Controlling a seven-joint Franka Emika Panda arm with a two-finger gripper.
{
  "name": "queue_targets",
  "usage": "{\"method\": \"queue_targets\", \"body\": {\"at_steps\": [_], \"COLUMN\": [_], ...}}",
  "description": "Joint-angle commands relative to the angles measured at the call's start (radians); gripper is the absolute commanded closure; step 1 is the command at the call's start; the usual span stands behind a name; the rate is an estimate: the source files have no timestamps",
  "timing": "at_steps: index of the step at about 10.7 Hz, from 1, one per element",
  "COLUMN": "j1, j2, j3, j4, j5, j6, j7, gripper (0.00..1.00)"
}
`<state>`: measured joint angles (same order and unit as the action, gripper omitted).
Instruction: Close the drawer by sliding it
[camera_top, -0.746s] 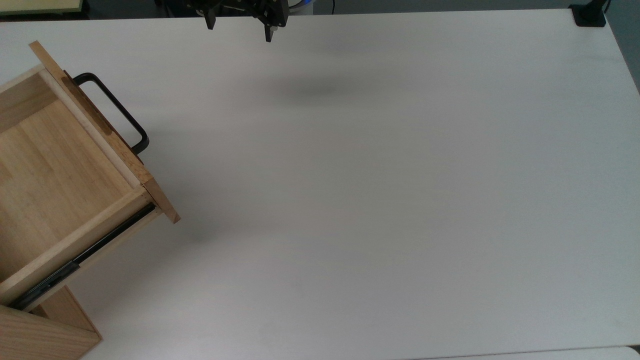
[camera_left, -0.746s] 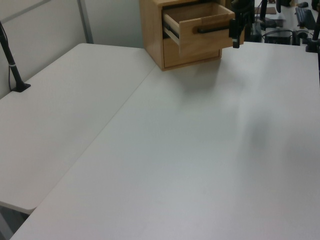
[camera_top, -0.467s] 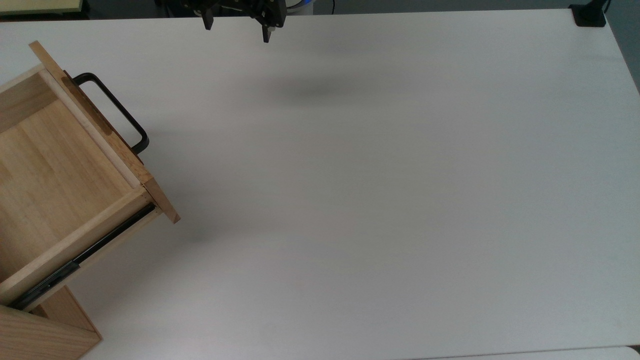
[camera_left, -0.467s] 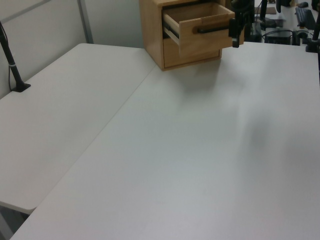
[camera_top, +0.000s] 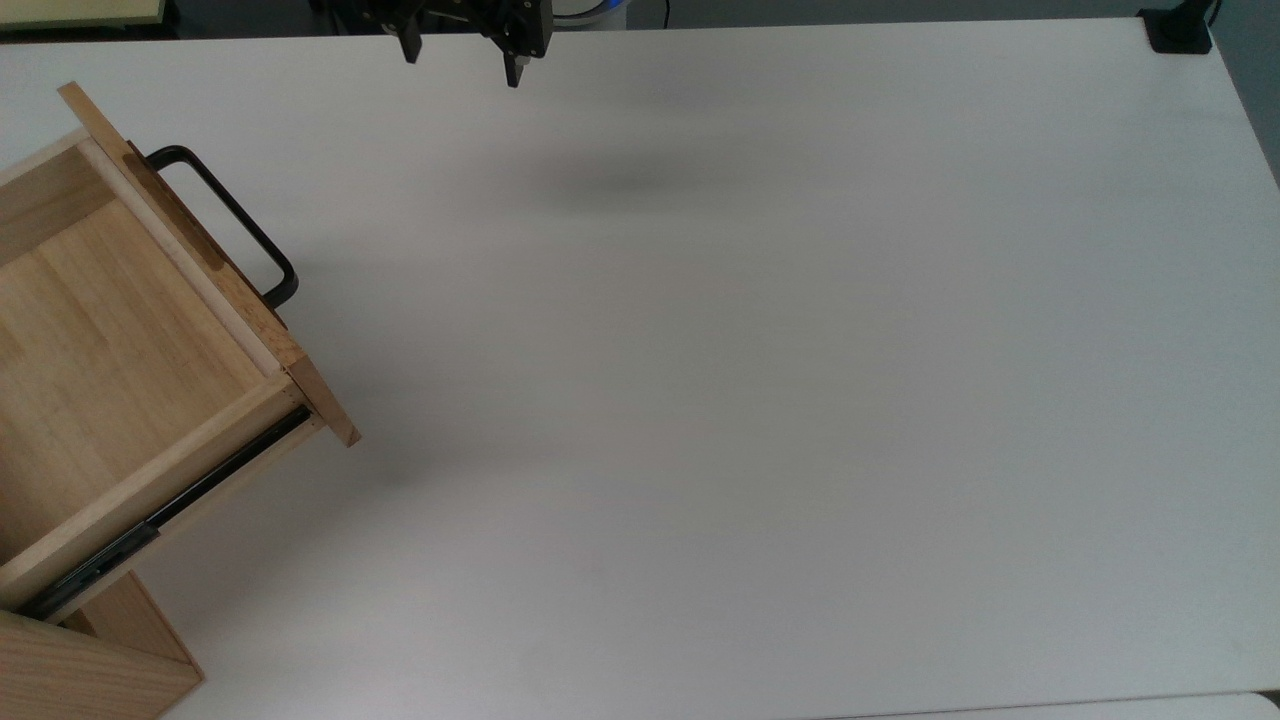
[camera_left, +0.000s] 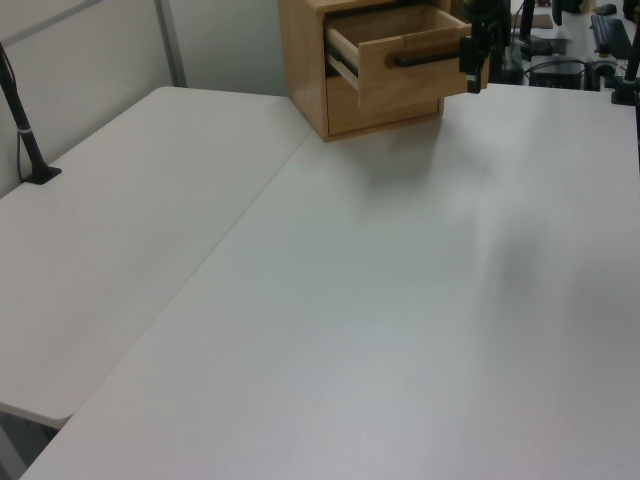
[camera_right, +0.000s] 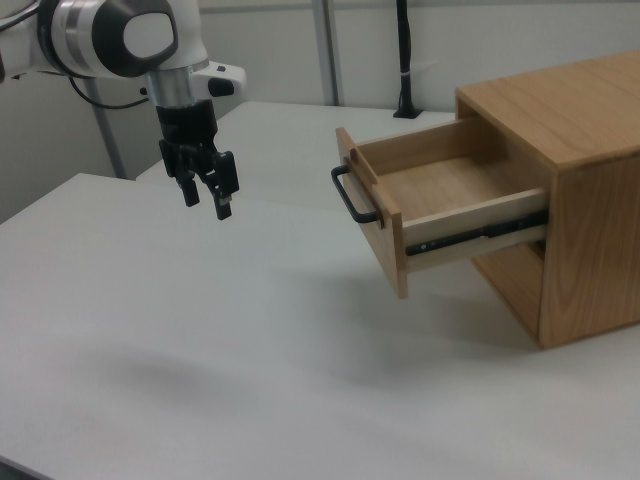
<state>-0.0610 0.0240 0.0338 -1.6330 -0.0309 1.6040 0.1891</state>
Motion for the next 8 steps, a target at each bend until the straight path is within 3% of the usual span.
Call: {"method": "queue_targets", "body": {"at_steps": [1,2,3,5,8], "j1": [0.003,0.003,-0.009,-0.037,-0.086], "j2": [0.008,0.010,0.025,0.068,0.187], "j3": [-0.043,-0.046,-0.051,-0.057,-0.058], "j4": [0.013,0.013,0.015,0.030,0.149], "j5": [0.088,0.088,0.088,0.082,0.074], "j6": [0.020,0.054,0.101,0.166,0.183], "j7": [0.179,0.269,0.342,0.437,0.477], "gripper": [0.78,0.93,1.00,1.00,1.00]}}
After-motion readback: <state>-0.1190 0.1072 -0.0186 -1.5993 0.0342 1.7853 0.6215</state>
